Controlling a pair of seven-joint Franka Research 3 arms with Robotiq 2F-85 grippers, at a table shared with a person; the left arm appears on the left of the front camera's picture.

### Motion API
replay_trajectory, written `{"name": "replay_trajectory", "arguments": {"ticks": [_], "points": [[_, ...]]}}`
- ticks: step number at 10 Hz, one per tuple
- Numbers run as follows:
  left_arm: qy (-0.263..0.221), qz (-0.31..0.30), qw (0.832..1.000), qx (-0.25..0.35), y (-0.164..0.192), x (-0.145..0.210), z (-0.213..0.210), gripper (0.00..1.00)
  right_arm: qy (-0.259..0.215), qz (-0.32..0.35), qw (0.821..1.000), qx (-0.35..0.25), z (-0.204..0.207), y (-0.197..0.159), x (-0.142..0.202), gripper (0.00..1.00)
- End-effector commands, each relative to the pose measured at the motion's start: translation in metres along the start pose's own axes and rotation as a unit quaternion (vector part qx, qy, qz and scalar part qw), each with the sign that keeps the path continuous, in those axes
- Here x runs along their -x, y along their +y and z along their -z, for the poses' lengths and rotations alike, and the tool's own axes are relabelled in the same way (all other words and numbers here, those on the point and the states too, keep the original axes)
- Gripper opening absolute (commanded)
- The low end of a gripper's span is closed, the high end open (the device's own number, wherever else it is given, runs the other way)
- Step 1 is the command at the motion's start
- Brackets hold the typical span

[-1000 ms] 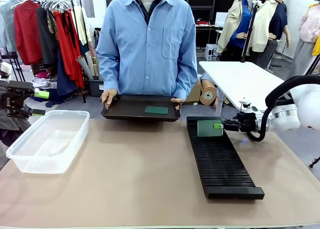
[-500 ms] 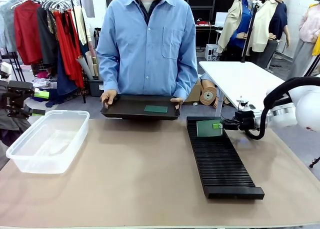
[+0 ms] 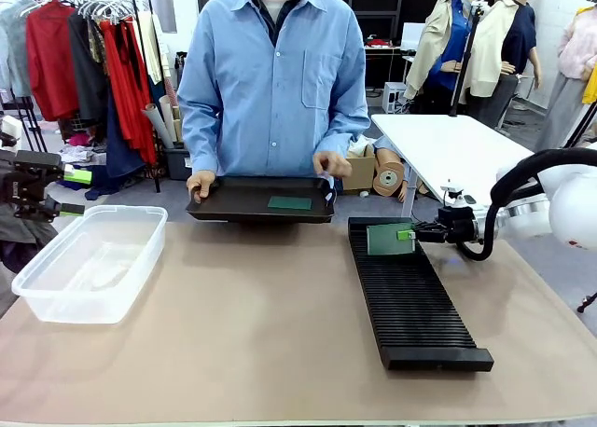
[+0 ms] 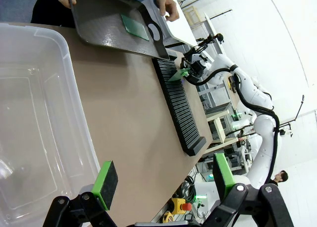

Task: Sort PCBs into racks and boxes based on the side picked up.
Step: If the short side of the Blank PCB is picked up, insert it into the PCB Rack ; if the long side is picked up, place it in the Organizing box.

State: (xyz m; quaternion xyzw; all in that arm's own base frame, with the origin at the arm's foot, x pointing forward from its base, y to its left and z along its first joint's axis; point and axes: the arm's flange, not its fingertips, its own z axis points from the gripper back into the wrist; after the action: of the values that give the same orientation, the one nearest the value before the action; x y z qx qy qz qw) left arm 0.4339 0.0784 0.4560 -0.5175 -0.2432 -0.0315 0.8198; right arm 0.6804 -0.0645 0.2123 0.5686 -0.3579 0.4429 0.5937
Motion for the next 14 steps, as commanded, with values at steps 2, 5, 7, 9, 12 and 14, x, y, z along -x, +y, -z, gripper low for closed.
{"name": "replay_trajectory", "arguments": {"ticks": [2, 5, 7, 9, 12, 14], "points": [[0.0, 0.002, 1.0, 0.003, -0.002, 0.001, -0.001, 1.0, 0.011, -0.011, 1.0, 0.023, -0.005, -0.015, 0.015, 0.0], [0.0, 0.002, 1.0, 0.003, -0.002, 0.001, -0.001, 1.0, 0.015, -0.013, 0.999, 0.026, -0.004, -0.003, 0.017, 0.0], [0.0, 0.002, 1.0, 0.003, -0.002, 0.001, -0.001, 1.0, 0.024, -0.009, 0.999, 0.031, -0.002, 0.0, 0.018, 0.0], [0.0, 0.002, 1.0, 0.003, -0.002, 0.001, -0.001, 1.0, 0.035, -0.018, 0.998, 0.046, 0.001, 0.005, 0.015, 0.0], [0.0, 0.002, 1.0, 0.003, -0.002, 0.001, -0.001, 1.0, 0.042, -0.034, 0.996, 0.071, 0.006, 0.017, 0.017, 0.0], [0.0, 0.002, 1.0, 0.003, -0.002, 0.001, -0.001, 1.0, 0.037, -0.041, 0.995, 0.077, 0.006, 0.022, 0.019, 0.0]]}}
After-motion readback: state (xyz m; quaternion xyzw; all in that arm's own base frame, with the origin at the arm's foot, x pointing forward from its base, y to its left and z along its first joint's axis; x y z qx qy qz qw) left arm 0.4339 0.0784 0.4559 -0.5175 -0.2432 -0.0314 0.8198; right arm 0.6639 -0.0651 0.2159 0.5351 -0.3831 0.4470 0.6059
